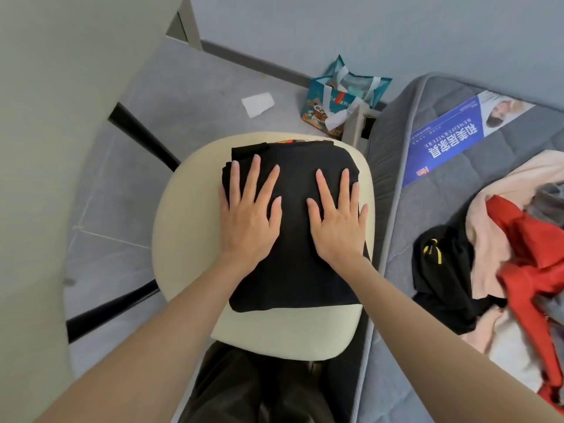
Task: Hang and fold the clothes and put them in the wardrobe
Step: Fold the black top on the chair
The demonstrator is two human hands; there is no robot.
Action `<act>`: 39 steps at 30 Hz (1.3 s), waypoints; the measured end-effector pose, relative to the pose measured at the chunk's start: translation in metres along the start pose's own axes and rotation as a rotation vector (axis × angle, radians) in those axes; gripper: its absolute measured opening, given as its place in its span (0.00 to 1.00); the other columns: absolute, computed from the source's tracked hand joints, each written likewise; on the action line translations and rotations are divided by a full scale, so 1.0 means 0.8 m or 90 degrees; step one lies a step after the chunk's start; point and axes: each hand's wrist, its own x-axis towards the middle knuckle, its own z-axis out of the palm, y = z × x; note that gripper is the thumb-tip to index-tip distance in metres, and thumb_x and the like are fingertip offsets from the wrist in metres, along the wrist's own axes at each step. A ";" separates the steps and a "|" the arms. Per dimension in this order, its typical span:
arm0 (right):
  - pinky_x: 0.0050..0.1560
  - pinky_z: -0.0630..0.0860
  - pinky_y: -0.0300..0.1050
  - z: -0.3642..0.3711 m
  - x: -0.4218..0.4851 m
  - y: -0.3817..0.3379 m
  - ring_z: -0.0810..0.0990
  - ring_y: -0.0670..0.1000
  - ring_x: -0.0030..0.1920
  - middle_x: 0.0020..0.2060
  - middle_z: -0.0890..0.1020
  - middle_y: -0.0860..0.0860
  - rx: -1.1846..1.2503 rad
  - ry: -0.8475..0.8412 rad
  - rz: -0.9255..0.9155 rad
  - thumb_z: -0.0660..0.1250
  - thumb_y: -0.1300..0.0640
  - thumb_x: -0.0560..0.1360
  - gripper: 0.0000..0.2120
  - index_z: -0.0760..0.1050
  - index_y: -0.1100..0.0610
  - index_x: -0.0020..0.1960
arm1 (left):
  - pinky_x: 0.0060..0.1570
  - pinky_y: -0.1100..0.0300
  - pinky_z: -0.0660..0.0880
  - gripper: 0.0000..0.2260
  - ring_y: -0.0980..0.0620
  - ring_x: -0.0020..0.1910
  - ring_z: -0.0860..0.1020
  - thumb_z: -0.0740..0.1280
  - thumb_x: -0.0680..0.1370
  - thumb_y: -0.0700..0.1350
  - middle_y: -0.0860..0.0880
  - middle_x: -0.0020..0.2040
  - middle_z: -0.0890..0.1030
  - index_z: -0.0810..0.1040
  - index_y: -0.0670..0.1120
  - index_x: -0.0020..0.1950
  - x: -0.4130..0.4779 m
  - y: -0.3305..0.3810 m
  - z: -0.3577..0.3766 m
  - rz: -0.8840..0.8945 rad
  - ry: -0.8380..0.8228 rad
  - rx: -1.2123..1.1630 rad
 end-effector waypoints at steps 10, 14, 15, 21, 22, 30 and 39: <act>0.73 0.56 0.57 -0.015 0.000 0.009 0.50 0.61 0.76 0.77 0.37 0.51 0.102 -0.054 0.004 0.49 0.37 0.80 0.29 0.37 0.35 0.75 | 0.72 0.46 0.61 0.27 0.41 0.76 0.54 0.53 0.80 0.59 0.38 0.77 0.51 0.48 0.61 0.77 -0.016 -0.007 -0.005 -0.171 0.003 -0.242; 0.67 0.63 0.58 -0.017 -0.040 0.011 0.61 0.65 0.68 0.77 0.49 0.55 0.137 -0.037 0.109 0.52 0.34 0.77 0.31 0.37 0.29 0.72 | 0.64 0.49 0.66 0.31 0.41 0.69 0.64 0.55 0.74 0.67 0.42 0.73 0.59 0.42 0.70 0.73 -0.056 0.003 -0.014 -0.243 -0.039 -0.334; 0.67 0.62 0.58 -0.015 -0.048 0.013 0.62 0.65 0.68 0.75 0.53 0.56 0.166 -0.036 0.142 0.54 0.33 0.76 0.31 0.38 0.27 0.71 | 0.60 0.51 0.68 0.33 0.42 0.66 0.67 0.56 0.72 0.69 0.42 0.70 0.61 0.41 0.73 0.71 -0.062 0.007 -0.014 -0.267 -0.057 -0.353; 0.58 0.73 0.51 -0.009 -0.043 0.024 0.73 0.57 0.53 0.61 0.64 0.56 0.203 -0.006 0.119 0.58 0.30 0.72 0.36 0.38 0.26 0.71 | 0.43 0.59 0.73 0.38 0.50 0.37 0.71 0.58 0.69 0.72 0.46 0.48 0.66 0.39 0.71 0.72 -0.060 -0.009 -0.004 -0.201 -0.047 -0.321; 0.54 0.73 0.48 -0.009 -0.040 0.025 0.74 0.53 0.48 0.60 0.64 0.56 0.201 -0.005 0.100 0.58 0.30 0.72 0.36 0.38 0.26 0.71 | 0.41 0.60 0.71 0.38 0.51 0.36 0.71 0.58 0.69 0.72 0.46 0.47 0.66 0.39 0.71 0.72 -0.058 -0.011 -0.001 -0.192 -0.046 -0.318; 0.48 0.67 0.43 -0.021 -0.060 0.021 0.71 0.46 0.40 0.56 0.71 0.55 0.219 -0.036 0.080 0.61 0.31 0.73 0.37 0.43 0.30 0.74 | 0.47 0.63 0.67 0.37 0.53 0.44 0.73 0.65 0.70 0.69 0.50 0.54 0.67 0.46 0.74 0.71 -0.072 -0.019 -0.017 -0.230 -0.073 -0.439; 0.53 0.66 0.41 -0.109 -0.182 0.006 0.72 0.48 0.55 0.55 0.72 0.48 0.270 0.006 -0.030 0.65 0.34 0.71 0.36 0.50 0.31 0.73 | 0.55 0.59 0.67 0.35 0.55 0.54 0.70 0.64 0.71 0.68 0.53 0.60 0.66 0.48 0.72 0.72 -0.199 0.014 -0.119 -0.274 -0.016 -0.486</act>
